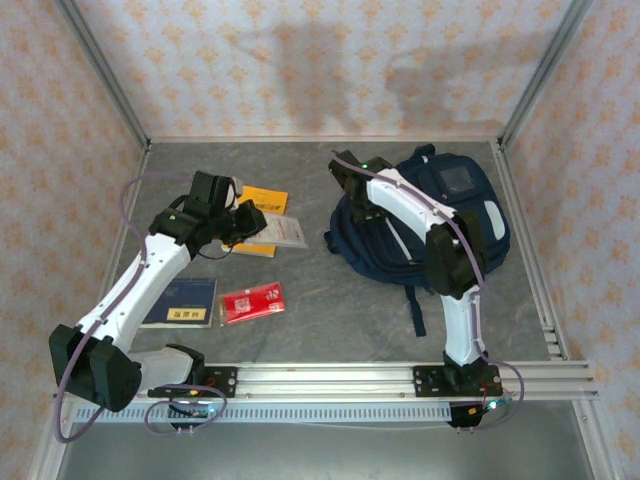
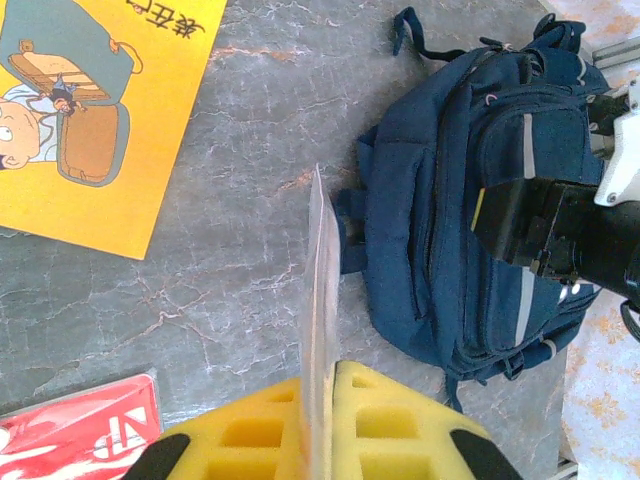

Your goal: Pack the student bag

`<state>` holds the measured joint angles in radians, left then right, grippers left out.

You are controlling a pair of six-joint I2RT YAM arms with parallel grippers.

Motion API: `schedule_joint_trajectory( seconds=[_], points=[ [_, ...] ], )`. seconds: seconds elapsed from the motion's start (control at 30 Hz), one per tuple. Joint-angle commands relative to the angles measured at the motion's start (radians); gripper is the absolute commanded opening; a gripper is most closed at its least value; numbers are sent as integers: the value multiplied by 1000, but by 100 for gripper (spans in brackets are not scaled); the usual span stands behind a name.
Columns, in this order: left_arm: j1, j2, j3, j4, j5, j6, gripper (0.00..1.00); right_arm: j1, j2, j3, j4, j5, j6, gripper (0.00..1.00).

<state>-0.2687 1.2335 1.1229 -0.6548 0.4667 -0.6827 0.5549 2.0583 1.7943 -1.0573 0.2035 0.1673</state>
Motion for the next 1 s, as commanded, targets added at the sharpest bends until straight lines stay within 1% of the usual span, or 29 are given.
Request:
schedule_joint_trajectory(
  seconds=[0.0,0.07,0.17,0.4,0.57,0.7,0.83,0.93,0.97],
  points=[
    [2,15,19,39,22,3,0,-21,9,-10,-15,-107,-41,34],
    [2,22,31,49,35,0,0,-34,-5,-9,-19,-121,-42,17],
    [0,33,52,66,61,-3,0,-60,-42,-16,-22,-137,-38,1],
    [-37,66,111,111,126,2,0,-73,-162,-31,-22,-167,-38,0],
    [-50,87,142,125,142,5,0,-73,-284,-75,8,-171,-19,0],
    [-52,96,132,140,149,3,0,-73,-359,-105,14,-192,-22,0],
    [-62,104,103,211,182,-29,0,-73,-427,-143,37,-216,-37,0],
    [-84,115,73,305,205,-68,0,-73,-459,-158,46,-237,-46,0],
    [-94,126,71,311,200,-72,0,-74,-464,-164,47,-234,-46,0]
  ],
)
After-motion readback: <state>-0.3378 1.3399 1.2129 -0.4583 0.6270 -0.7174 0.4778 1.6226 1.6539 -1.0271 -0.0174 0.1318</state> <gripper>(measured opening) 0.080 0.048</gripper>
